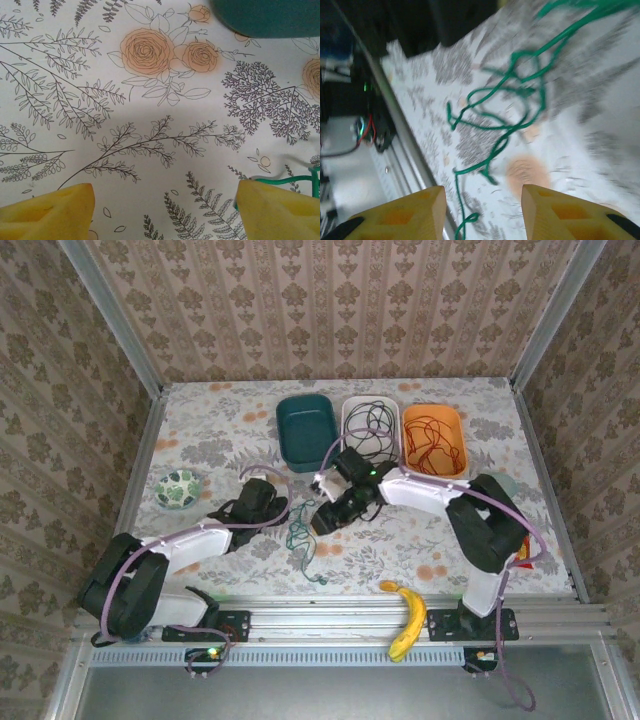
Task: Untangle the cables
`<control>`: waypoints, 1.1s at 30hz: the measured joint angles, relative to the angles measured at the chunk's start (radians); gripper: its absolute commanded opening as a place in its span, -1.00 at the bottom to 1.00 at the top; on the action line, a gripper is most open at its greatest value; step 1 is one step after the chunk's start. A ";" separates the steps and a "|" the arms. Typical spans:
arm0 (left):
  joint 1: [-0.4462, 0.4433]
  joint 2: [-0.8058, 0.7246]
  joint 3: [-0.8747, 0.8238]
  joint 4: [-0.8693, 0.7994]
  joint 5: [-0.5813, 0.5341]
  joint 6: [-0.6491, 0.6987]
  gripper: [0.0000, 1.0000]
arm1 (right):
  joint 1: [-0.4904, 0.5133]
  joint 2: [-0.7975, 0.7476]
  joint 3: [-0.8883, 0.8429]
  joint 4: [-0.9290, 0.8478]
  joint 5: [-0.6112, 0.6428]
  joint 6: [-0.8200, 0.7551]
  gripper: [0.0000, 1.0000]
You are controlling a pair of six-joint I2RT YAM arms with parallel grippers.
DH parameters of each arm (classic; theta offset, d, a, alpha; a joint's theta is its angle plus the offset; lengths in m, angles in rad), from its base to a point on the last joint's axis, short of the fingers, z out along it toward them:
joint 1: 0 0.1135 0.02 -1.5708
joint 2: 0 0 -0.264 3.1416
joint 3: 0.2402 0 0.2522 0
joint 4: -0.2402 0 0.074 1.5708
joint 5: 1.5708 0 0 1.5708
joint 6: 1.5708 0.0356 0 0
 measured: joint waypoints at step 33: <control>-0.121 0.275 0.114 0.100 -0.032 0.085 -0.16 | -0.164 -0.095 -0.167 0.288 0.151 0.225 -0.97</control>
